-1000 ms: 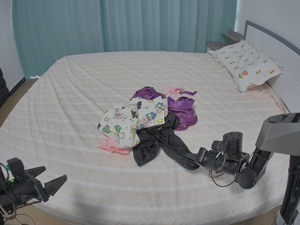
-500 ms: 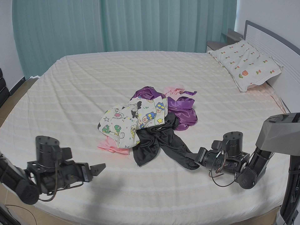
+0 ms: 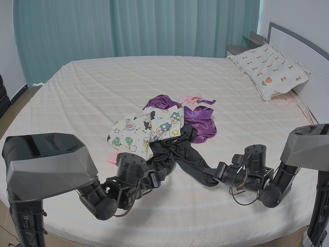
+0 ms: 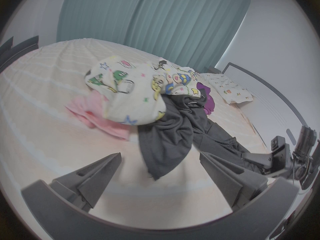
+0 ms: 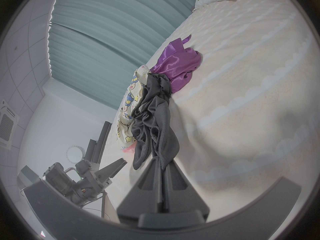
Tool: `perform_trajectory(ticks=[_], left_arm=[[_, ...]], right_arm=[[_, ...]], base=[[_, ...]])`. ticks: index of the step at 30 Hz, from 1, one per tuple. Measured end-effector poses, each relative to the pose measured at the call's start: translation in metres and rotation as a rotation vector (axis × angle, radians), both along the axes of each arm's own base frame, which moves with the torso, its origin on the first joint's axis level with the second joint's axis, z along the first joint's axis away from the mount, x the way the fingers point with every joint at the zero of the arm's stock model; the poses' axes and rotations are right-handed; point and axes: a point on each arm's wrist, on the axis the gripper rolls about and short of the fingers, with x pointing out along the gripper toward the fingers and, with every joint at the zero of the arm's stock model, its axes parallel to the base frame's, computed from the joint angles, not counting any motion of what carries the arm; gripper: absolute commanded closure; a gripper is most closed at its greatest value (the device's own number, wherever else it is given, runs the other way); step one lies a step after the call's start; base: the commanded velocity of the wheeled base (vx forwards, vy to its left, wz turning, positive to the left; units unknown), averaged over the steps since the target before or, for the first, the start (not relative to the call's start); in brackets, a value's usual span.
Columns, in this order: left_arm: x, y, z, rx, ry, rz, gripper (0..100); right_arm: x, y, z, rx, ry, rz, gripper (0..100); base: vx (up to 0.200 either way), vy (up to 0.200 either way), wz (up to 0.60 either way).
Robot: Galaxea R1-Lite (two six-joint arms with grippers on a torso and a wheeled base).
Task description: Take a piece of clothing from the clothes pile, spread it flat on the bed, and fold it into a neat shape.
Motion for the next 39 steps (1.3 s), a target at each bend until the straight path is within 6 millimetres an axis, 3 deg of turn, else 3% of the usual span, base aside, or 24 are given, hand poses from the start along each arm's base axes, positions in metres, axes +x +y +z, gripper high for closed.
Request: perform_trajectory(ticks=[8,20,21,39], left_arm=[[0.012,-0.03,-0.017,-0.02,-0.019,-0.006,0],[0.02,-0.028,-0.025,0.018,-0.032,0.07,0],[0.02,-0.029,-0.025,0.017,-0.034,0.071,100],[0.018,-0.02,-0.023,-0.051,-0.002,0.127,100]], right_arm=[[0.0,0.001,0.0,-0.001,0.001,0.002,100],[0.0,0.001,0.0,0.0,-0.001,0.002,100],[0.0,0.001,0.0,0.0,-0.001,0.002,100],[-0.004,0.0,0.005,0.029,-0.057,0.009,100]], base=[[0.0,0.0,0.0],[0.0,0.0,0.0],[0.0,0.0,0.0],[0.0,0.0,0.0]])
